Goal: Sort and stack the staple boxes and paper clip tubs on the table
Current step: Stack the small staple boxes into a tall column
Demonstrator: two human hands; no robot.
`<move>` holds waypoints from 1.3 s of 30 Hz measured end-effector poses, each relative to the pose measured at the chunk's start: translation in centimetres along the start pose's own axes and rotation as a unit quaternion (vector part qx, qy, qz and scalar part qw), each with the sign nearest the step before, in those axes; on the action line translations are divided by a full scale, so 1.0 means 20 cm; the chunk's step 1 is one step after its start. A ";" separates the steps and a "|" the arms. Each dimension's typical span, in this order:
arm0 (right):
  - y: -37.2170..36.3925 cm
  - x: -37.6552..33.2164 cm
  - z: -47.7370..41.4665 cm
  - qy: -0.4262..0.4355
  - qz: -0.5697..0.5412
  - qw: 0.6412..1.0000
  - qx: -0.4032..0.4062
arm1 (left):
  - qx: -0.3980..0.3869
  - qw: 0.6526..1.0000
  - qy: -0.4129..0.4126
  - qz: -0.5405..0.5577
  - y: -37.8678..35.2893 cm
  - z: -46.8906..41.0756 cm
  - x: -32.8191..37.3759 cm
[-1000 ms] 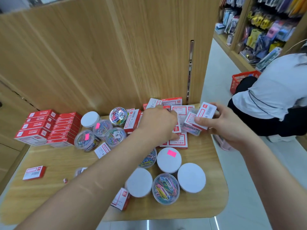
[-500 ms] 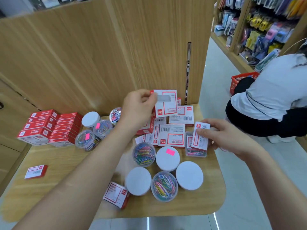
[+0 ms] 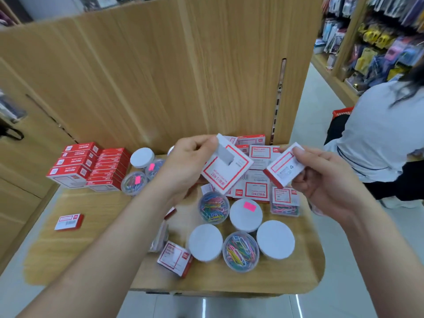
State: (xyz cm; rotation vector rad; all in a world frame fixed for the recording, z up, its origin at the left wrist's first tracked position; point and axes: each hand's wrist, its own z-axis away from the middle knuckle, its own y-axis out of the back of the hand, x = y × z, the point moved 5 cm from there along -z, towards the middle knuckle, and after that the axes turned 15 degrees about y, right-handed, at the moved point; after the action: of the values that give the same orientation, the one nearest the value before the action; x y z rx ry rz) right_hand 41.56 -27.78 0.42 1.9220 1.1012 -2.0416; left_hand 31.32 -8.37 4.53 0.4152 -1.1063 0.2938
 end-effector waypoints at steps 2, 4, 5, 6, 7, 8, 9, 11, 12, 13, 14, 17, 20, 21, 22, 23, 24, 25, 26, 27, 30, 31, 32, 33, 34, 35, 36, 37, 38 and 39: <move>-0.10 -0.01 0.02 -0.017 0.011 0.998 -0.067 | -0.001 0.999 -0.013 -0.029 0.05 0.02 0.01; -0.23 -0.01 0.04 -0.031 0.035 0.987 -0.152 | -0.005 0.999 -0.017 -0.048 0.10 0.04 0.01; -0.29 0.00 0.05 -0.043 0.043 0.980 -0.188 | -0.006 0.998 -0.016 -0.057 0.12 0.06 0.02; -0.34 0.02 0.06 -0.054 0.045 0.975 -0.210 | -0.005 0.998 -0.017 -0.067 0.13 0.07 0.02; -0.40 0.03 0.06 -0.059 0.045 0.973 -0.220 | -0.004 0.997 -0.017 -0.078 0.14 0.09 0.02; -0.45 0.04 0.06 -0.053 0.049 0.972 -0.223 | -0.004 0.996 -0.018 -0.087 0.16 0.11 0.03; -0.49 0.05 0.05 -0.045 0.054 0.973 -0.219 | -0.002 0.996 -0.021 -0.087 0.18 0.12 0.03; -0.57 0.07 0.04 -0.030 0.050 0.980 -0.188 | 0.012 0.998 -0.025 -0.058 0.24 0.15 0.03; -0.60 0.09 0.03 -0.026 0.041 0.985 -0.168 | 0.020 0.999 -0.015 -0.030 0.28 0.16 0.02; -0.64 0.10 0.03 -0.023 0.032 0.988 -0.152 | 0.024 1.000 0.004 0.004 0.33 0.18 0.00; -0.67 0.12 0.02 -0.017 0.027 0.989 -0.143 | 0.020 0.999 0.022 0.040 0.38 0.20 -0.03; -0.81 0.16 0.01 -0.012 0.020 0.989 -0.144 | 0.038 0.994 0.014 0.097 0.53 0.27 -0.10; -0.98 0.20 -0.01 0.003 0.064 0.980 -0.187 | 0.128 0.988 -0.058 0.065 0.78 0.34 -0.14; -1.03 0.21 -0.03 0.017 0.100 0.974 -0.203 | 0.156 0.983 -0.085 0.043 0.88 0.37 -0.15; -1.08 0.22 -0.06 0.033 0.139 0.966 -0.218 | 0.180 0.978 -0.104 0.025 0.99 0.39 -0.16; -1.13 0.25 -0.08 0.046 0.178 0.955 -0.231 | 0.197 0.974 -0.113 0.012 1.10 0.41 -0.19; -1.17 0.28 -0.11 0.055 0.216 0.944 -0.245 | 0.211 0.971 -0.112 0.003 1.21 0.42 -0.21; -1.22 0.32 -0.14 0.059 0.252 0.930 -0.260 | 0.221 0.969 -0.107 -0.006 1.31 0.44 -0.25; -1.26 0.37 -0.17 0.063 0.292 0.914 -0.276 | 0.229 0.968 -0.101 -0.012 1.41 0.44 -0.28; -1.31 0.42 -0.20 0.069 0.334 0.894 -0.291 | 0.237 0.967 -0.094 -0.014 1.49 0.44 -0.32; -1.40 0.57 -0.28 0.088 0.459 0.819 -0.334 | 0.230 0.971 -0.070 -0.002 1.64 0.40 -0.42; -1.41 0.61 -0.30 0.095 0.503 0.784 -0.352 | 0.214 0.975 -0.061 -0.005 1.65 0.38 -0.46; -1.43 0.65 -0.31 0.105 0.542 0.749 -0.366 | 0.194 0.979 -0.054 -0.016 1.65 0.36 -0.49; -1.43 0.67 -0.32 0.116 0.567 0.727 -0.370 | 0.172 0.983 -0.051 -0.031 1.62 0.33 -0.52; -1.43 0.67 -0.33 0.124 0.576 0.719 -0.368 | 0.152 0.986 -0.052 -0.047 1.59 0.30 -0.54; -1.43 0.67 -0.33 0.126 0.580 0.717 -0.364 | 0.134 0.987 -0.055 -0.065 1.55 0.27 -0.56; -1.43 0.68 -0.33 0.123 0.588 0.712 -0.363 | 0.114 0.988 -0.059 -0.089 1.51 0.24 -0.58; -1.43 0.68 -0.34 0.117 0.598 0.705 -0.364 | 0.095 0.986 -0.065 -0.117 1.47 0.22 -0.59; -1.42 0.69 -0.34 0.108 0.602 0.703 -0.364 | 0.079 0.984 -0.073 -0.145 1.43 0.19 -0.60; -1.41 0.70 -0.35 0.097 0.591 0.716 -0.358 | 0.068 0.981 -0.081 -0.164 1.40 0.17 -0.61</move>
State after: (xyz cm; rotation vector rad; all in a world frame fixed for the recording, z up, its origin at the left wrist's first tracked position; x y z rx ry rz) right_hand 29.19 2.01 -0.07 1.6296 0.3046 -0.5800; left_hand 11.45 14.58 -0.19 0.7442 -1.1588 0.0433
